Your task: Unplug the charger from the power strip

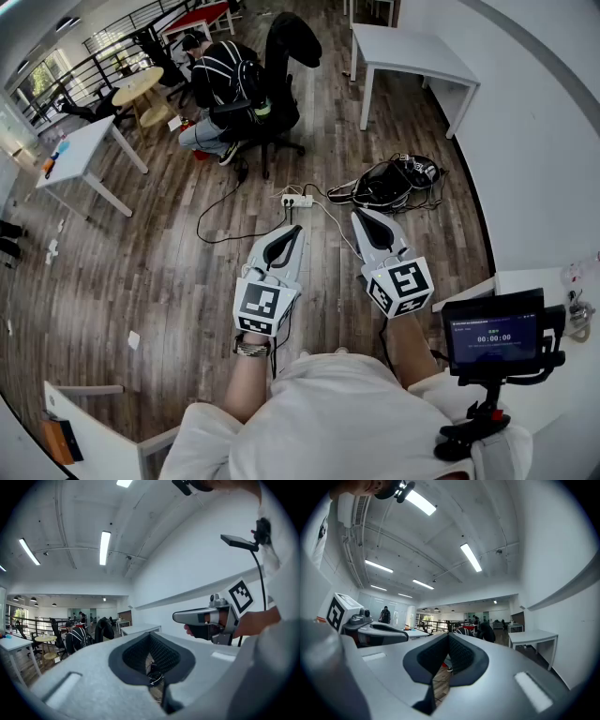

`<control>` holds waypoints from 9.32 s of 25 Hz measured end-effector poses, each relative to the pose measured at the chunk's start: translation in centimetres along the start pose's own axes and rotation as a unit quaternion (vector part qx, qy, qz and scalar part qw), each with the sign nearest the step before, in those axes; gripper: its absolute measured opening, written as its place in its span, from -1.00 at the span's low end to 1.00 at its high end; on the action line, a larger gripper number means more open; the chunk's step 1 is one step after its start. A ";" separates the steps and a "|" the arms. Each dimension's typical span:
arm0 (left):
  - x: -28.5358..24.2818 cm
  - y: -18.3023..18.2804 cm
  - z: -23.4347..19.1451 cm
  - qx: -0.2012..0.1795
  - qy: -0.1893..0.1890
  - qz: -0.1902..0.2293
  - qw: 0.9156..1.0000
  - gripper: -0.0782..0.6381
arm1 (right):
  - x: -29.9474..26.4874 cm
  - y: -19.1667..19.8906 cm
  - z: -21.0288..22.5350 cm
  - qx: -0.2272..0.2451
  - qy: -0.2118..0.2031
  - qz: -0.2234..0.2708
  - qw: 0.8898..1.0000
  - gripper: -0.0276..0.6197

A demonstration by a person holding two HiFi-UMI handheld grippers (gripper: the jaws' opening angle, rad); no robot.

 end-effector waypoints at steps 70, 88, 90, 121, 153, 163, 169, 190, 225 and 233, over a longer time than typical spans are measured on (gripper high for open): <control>-31.5 16.5 -27.9 -0.005 -0.043 -0.103 0.994 -0.78 | -34.3 14.1 25.2 -0.046 0.021 -0.045 0.998 -0.91; -39.6 22.0 -28.7 0.033 -0.105 -0.154 0.982 -0.59 | -38.3 19.0 34.8 -0.075 -0.011 -0.086 0.993 -0.76; -39.7 22.4 -29.0 0.035 -0.109 -0.160 0.981 -0.56 | -38.7 19.6 35.3 -0.083 -0.016 -0.093 0.992 -0.75; -48.2 42.3 -41.2 0.131 -0.110 -0.253 0.952 -0.45 | -47.7 40.0 42.3 -0.104 0.029 -0.239 0.965 -0.60; -45.1 84.3 -37.3 0.179 -0.042 -0.328 0.927 -0.45 | -42.1 79.8 41.0 -0.123 0.026 -0.316 0.941 -0.55; -43.6 95.5 -36.8 0.191 -0.034 -0.332 0.923 -0.45 | -40.5 90.7 40.0 -0.128 0.017 -0.331 0.935 -0.51; -43.0 101.2 -36.2 0.181 -0.017 -0.307 0.934 -0.45 | -39.8 97.2 40.4 -0.124 0.000 -0.329 0.936 -0.48; -42.6 114.3 -32.7 0.153 -0.063 -0.289 0.943 -0.29 | -38.7 115.2 39.7 -0.161 -0.076 -0.362 0.915 -0.43; -45.0 120.3 -32.6 0.134 -0.076 -0.277 0.948 -0.27 | -41.0 125.5 35.0 -0.054 -0.327 -0.277 0.902 -0.82; -45.0 120.3 -32.7 0.138 -0.089 -0.276 0.947 -0.31 | -41.3 125.8 34.7 -0.075 -0.332 -0.276 0.899 -0.89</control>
Point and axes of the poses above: the fingertips, and each gripper's own axes: x backward along the fingers, z to its right, y out of its underside, the point moved 7 cm from there along x, backward along the fingers, and after that the axes turned 12 degrees about z, right-handed, at the moved point
